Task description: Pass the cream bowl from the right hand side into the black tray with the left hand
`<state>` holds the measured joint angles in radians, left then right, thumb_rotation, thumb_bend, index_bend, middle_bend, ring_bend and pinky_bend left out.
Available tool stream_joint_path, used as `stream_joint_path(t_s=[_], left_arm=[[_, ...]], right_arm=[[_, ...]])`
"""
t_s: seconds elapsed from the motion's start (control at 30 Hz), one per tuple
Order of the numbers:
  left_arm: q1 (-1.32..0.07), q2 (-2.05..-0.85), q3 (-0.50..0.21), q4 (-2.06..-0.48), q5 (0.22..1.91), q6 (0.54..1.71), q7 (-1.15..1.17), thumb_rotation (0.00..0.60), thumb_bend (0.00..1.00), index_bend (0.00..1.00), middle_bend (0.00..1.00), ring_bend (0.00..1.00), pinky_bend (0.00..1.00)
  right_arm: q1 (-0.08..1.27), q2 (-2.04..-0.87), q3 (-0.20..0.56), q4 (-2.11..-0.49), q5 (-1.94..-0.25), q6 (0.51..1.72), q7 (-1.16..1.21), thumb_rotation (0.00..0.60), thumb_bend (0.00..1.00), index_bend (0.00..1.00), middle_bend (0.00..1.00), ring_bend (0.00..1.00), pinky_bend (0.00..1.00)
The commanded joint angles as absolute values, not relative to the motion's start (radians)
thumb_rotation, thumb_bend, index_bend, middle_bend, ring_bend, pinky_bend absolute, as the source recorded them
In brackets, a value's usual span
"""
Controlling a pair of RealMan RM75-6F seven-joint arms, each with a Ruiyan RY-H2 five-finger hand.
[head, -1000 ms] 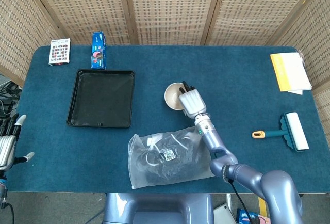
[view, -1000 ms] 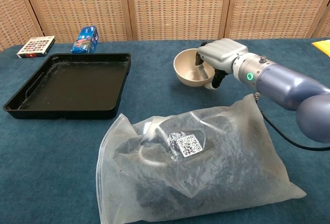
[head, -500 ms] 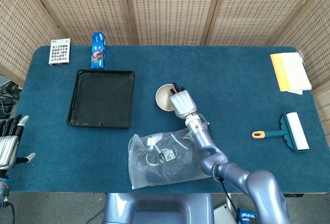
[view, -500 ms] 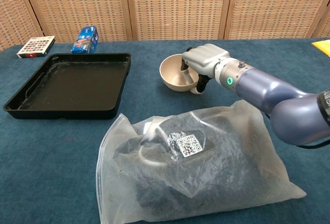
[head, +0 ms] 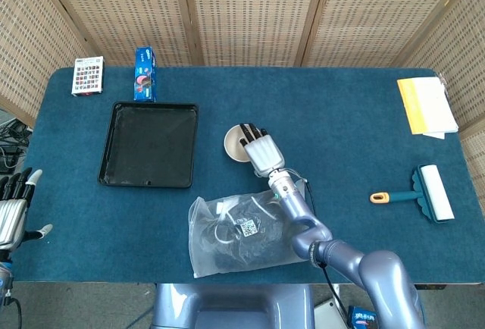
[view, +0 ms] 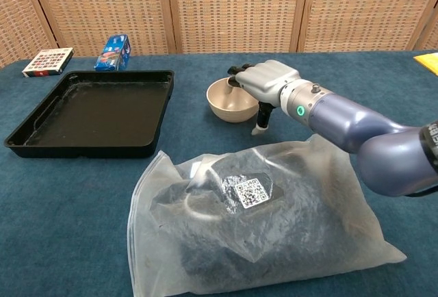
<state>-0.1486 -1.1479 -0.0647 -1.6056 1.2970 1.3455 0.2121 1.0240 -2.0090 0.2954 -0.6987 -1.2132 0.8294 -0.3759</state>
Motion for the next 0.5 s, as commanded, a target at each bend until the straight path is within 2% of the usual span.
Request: stream_joint_path(t_s=[0.03, 0.2, 0.5], left_arm=[[-0.147, -1.146, -0.065, -1.608, 1.3, 1.351, 0.21, 0.6, 0.0, 0.0, 0.0, 0.0, 0.0], [-0.142, -1.139, -0.063, -1.619, 1.314, 1.365, 0.205, 0.6, 0.0, 0.0, 0.0, 0.0, 0.0], [-0.135, -1.13, -0.051, -1.648, 1.355, 1.392, 0.211, 0.6, 0.0, 0.0, 0.0, 0.0, 0.0]], right_arm=[[1.007, -1.977, 0.299, -0.75, -1.209, 0.864, -0.414, 0.6, 0.25, 0.16, 0.02, 0.0, 0.25], [0.97, -1.892, 0.309, -0.879, -1.201, 0.933, -0.486, 0.6, 0.24, 0.07, 0.0, 0.0, 0.21], [0.803, -1.619, 0.296, -1.293, -1.172, 1.113, -0.605, 0.6, 0.22, 0.01, 0.0, 0.0, 0.17]])
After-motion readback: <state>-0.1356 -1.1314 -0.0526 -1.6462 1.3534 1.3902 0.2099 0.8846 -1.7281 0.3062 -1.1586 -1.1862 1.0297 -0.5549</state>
